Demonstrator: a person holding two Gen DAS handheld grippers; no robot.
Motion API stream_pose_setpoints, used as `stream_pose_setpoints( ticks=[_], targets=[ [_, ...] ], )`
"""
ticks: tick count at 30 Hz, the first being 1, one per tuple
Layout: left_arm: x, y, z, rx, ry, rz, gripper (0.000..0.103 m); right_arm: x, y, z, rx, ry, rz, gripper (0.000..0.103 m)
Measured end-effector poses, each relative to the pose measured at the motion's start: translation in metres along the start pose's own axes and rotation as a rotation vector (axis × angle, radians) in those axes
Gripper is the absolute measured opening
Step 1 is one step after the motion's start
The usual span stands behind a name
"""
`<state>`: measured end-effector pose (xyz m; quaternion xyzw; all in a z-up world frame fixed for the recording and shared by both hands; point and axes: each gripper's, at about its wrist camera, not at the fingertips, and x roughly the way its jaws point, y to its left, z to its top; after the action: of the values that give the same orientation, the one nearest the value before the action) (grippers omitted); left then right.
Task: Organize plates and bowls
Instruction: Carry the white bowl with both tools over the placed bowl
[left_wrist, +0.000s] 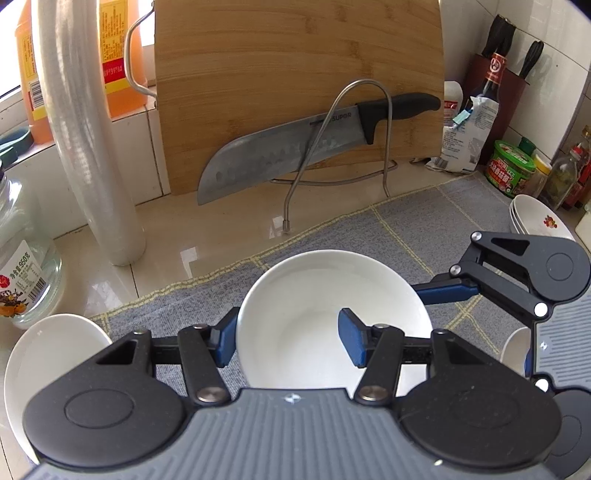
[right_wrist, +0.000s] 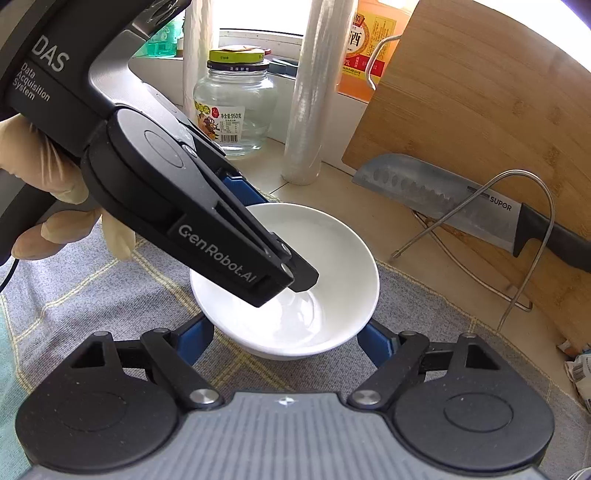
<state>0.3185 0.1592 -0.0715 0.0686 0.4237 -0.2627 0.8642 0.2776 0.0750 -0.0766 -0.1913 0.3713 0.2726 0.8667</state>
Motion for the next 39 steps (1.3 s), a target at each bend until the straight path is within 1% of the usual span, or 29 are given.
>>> stream_pose_setpoints(
  ticks=[10, 21, 26, 39],
  targets=[
    [-0.034, -0.028, -0.005, 0.021, -0.014, 0.021, 0.055, -0.040, 0.010, -0.007, -0.007, -0.024, 0.009, 0.088],
    [-0.060, -0.063, -0.010, 0.058, -0.034, 0.004, 0.055, -0.079, 0.015, -0.026, 0.010, -0.039, -0.006, 0.088],
    [-0.066, -0.080, -0.012, 0.075, -0.044, -0.014, 0.055, -0.096, 0.016, -0.037, 0.016, -0.039, -0.031, 0.088],
    [-0.064, -0.127, -0.016, 0.131, -0.041, -0.060, 0.055, -0.131, 0.010, -0.073, 0.064, -0.030, -0.083, 0.088]
  ],
)
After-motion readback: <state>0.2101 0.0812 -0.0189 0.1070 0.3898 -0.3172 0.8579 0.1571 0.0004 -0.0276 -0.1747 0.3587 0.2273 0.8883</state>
